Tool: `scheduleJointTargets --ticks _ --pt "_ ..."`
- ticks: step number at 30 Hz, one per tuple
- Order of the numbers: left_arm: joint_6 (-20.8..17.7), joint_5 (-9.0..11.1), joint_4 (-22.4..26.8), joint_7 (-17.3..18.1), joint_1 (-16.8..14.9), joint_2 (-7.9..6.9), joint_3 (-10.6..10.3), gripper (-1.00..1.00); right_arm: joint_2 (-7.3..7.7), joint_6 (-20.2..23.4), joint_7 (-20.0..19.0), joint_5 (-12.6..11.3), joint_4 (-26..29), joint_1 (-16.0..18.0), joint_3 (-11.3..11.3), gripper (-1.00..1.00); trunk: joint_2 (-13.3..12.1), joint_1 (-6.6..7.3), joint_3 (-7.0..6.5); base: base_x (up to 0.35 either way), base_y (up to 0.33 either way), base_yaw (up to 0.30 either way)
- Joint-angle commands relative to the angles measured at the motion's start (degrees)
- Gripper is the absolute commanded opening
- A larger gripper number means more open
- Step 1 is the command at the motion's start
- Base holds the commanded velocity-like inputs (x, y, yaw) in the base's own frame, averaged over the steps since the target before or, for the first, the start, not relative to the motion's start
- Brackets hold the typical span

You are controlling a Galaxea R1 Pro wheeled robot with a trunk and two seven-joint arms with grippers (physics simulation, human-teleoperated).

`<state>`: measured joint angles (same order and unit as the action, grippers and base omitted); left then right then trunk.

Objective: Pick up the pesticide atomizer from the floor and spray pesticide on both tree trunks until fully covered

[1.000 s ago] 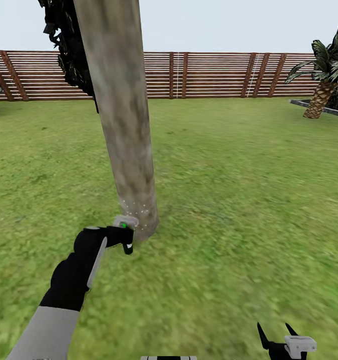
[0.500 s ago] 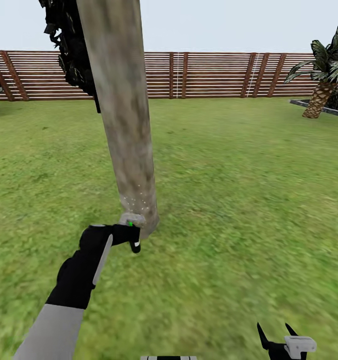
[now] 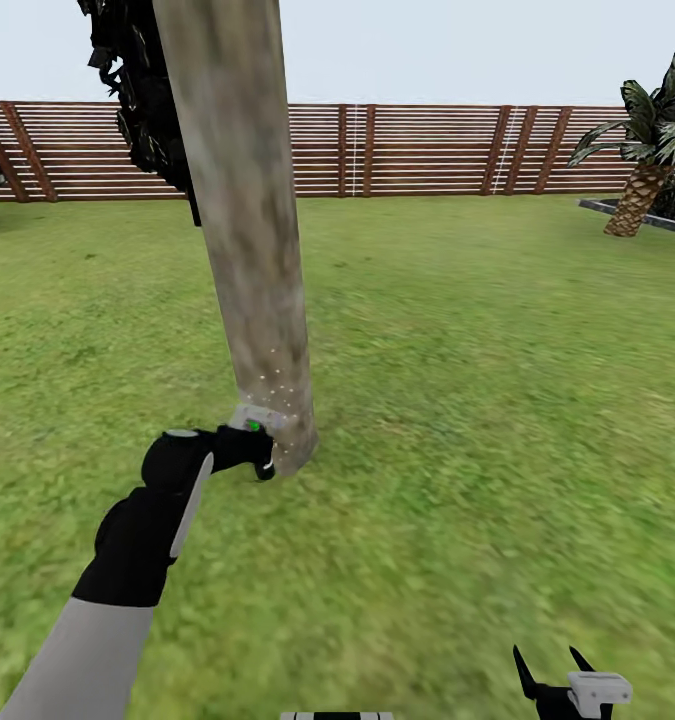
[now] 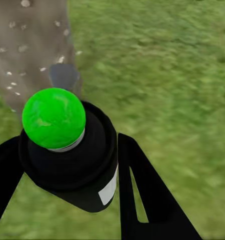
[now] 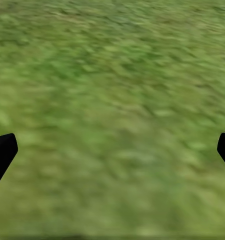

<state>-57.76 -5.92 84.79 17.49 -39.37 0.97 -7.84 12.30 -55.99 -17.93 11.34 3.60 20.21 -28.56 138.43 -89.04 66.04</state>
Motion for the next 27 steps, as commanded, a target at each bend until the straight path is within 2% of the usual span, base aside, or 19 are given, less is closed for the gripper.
scheduleJointTargets --ticks 1,3,4,5,6,7,8,9,12,13,16,17,18,20,22,23,26,27 --pt "0.02 -0.15 0.66 0.03 0.0 0.0 -0.34 -1.0 0.0 0.0 0.0 0.0 0.0 0.0 0.0 1.0 0.0 0.0 0.0 0.0 0.0 0.0" --pt "0.01 -0.17 1.89 0.07 0.0 -0.4 -0.36 -1.0 0.0 0.0 0.0 0.0 0.0 0.0 0.0 1.0 0.0 0.0 0.0 0.0 0.0 0.0" --pt "0.01 -0.16 2.18 0.1 0.0 -0.63 0.34 -1.0 0.0 0.0 0.0 0.0 0.0 0.0 0.0 1.0 0.0 0.0 0.0 0.0 0.0 0.0" --pt "0.01 -0.15 2.36 0.21 0.0 -0.86 2.87 -1.0 0.0 0.0 0.0 0.0 0.0 0.0 0.0 1.0 0.0 0.0 0.0 0.0 0.0 0.0" --pt "0.0 -0.19 2.43 0.92 0.0 -1.03 6.71 -1.0 0.0 0.0 0.0 0.0 0.0 0.0 0.0 1.0 0.0 0.0 0.0 0.0 0.0 0.0" --pt "0.01 -0.21 2.46 1.92 0.0 -1.41 9.27 -1.0 0.0 0.0 0.0 0.0 0.0 0.0 0.0 1.0 0.0 0.0 0.0 0.0 0.0 0.0" --pt "0.01 -0.18 2.47 3.82 0.0 -2.41 11.41 -1.0 0.0 0.0 0.0 0.0 0.0 0.0 0.0 1.0 0.0 0.0 0.0 0.0 0.0 0.0" --pt "0.01 -0.17 2.49 5.41 -0.03 -3.08 12.12 -1.0 0.0 0.0 0.0 0.0 0.0 0.0 0.0 1.0 0.0 0.0 0.0 0.0 0.0 0.0" --pt "0.01 -0.15 2.57 7.87 -0.09 -3.15 12.45 -1.0 0.0 0.0 0.0 0.0 0.0 0.0 0.0 1.0 0.0 0.0 0.0 0.0 0.0 0.0" --pt "0.0 -0.15 2.58 8.36 -0.32 -2.93 11.7 -1.0 0.0 0.0 0.0 0.0 0.0 0.0 0.0 1.0 0.0 0.0 0.0 0.0 0.0 0.0" --pt "-0.22 -0.15 2.62 8.66 -0.88 -2.7 6.25 -1.0 0.0 0.0 0.0 0.0 0.0 0.0 0.0 1.0 0.0 0.0 0.0 0.0 0.0 0.0" --pt "-0.28 -0.15 2.8 8.68 -1.17 -2.33 5.09 -1.0 0.0 0.0 0.0 0.0 0.0 0.0 0.0 1.0 0.0 0.0 0.0 0.0 0.0 0.0" --pt "-0.31 -0.16 3.26 8.69 -1.41 -1.46 4.28 -1.0 0.0 0.0 0.0 0.0 0.0 0.0 0.0 1.0 0.0 0.0 0.0 0.0 0.0 0.0" --pt "-0.33 -0.19 3.68 8.7 -1.62 -0.9 3.86 -1.0 0.0 0.0 0.0 0.0 0.0 0.0 0.0 1.0 0.0 0.0 0.0 0.0 0.0 0.0" --pt "-0.34 -0.27 3.99 8.7 -1.71 -1.03 4.06 -1.0 0.0 0.0 0.0 0.0 0.0 0.0 0.0 1.0 0.0 0.0 0.0 0.0 0.0 0.0" --pt "-0.34 -0.3 4.18 8.7 -1.74 -1.44 5.23 -1.0 0.0 0.0 0.0 0.0 0.0 0.0 0.0 1.0 0.0 0.0 0.0 0.0 0.0 0.0" --pt "-0.34 -0.22 4.77 8.72 -2.0 -2.03 10.89 -1.0 0.0 0.0 0.0 0.0 0.0 0.0 -0.01 1.0 0.0 0.0 0.0 0.0 0.0 0.0" --pt "-0.37 -0.19 4.86 8.75 -2.2 -2.12 12.07 -1.0 0.0 0.0 0.0 0.0 0.0 0.0 -0.01 1.0 0.0 0.0 0.0 0.0 0.0 0.0"
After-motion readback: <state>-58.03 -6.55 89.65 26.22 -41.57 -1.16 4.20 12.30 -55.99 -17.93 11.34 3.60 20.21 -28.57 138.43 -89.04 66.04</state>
